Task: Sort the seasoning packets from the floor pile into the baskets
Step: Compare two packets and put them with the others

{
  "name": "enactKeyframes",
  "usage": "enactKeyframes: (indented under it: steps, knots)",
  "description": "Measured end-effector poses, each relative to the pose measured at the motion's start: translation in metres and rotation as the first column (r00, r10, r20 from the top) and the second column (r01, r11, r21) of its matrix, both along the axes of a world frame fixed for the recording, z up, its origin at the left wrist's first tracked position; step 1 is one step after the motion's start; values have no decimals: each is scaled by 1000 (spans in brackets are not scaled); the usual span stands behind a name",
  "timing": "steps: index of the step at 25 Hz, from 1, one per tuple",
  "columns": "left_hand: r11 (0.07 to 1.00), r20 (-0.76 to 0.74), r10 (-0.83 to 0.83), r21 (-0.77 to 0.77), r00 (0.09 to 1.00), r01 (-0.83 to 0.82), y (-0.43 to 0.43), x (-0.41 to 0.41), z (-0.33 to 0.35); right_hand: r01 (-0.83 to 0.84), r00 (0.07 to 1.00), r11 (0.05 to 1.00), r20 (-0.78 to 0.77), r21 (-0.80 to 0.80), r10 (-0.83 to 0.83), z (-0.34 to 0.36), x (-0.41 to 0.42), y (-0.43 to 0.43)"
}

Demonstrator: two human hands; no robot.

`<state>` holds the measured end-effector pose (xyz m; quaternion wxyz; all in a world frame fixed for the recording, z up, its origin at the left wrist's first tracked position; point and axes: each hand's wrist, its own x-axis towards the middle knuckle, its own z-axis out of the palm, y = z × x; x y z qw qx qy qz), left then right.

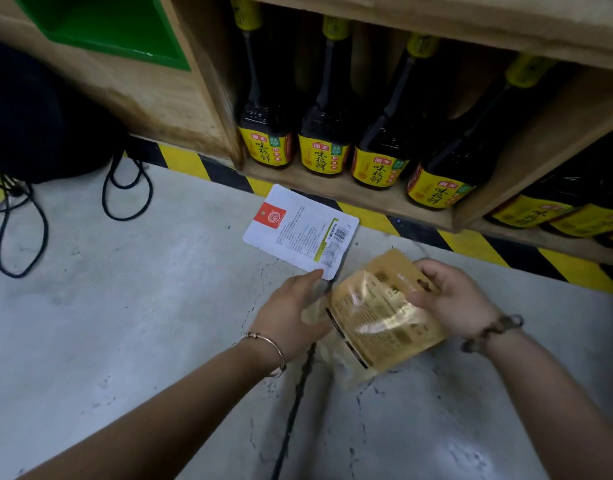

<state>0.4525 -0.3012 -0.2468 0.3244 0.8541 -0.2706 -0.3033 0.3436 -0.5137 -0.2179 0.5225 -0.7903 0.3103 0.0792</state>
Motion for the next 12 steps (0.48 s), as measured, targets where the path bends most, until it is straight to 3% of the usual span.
enactKeyframes:
  steps: [2,5,9,12]
  knots:
    - [998,-168,30,-43,985,-38,2,-2,4,-153,988,968,49,197,146,24,4,-4]
    - [996,-381,7,-82,925,-41,4,-3,5,-386,921,887,64,252,383,43,32,4]
    - [946,-578,170,-131,798,-297,9,0,6,-425,905,901,47,88,422,42,77,24]
    - [853,-613,394,-34,685,-522,22,6,4,-262,955,927,65,-267,289,24,99,35]
